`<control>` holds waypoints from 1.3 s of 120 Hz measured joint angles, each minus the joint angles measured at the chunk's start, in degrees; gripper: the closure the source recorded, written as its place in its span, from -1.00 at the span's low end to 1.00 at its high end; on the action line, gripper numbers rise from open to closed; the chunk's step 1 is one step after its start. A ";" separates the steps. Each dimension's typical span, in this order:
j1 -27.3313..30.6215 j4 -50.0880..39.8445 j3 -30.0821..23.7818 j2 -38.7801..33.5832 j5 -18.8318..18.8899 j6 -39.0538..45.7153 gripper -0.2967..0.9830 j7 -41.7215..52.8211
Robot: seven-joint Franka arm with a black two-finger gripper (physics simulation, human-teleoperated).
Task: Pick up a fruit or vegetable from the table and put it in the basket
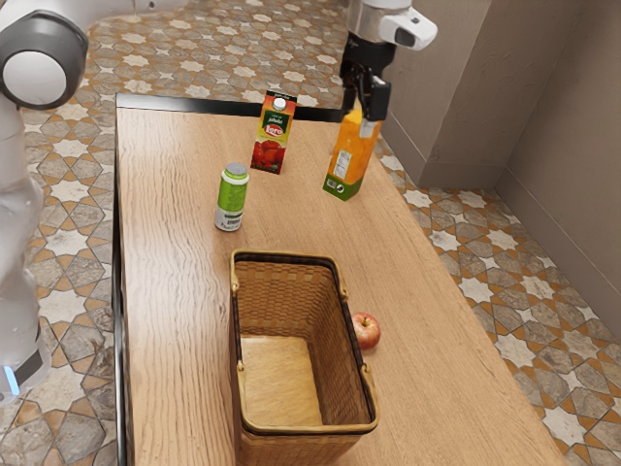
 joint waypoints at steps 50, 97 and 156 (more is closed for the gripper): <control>9.01 14.88 -7.75 0.43 0.49 -7.14 -0.54 -1.09; 2.58 14.91 -11.03 12.73 0.57 -8.11 -0.54 -1.72; -2.68 -3.54 -13.83 8.98 0.55 4.90 -0.54 -2.10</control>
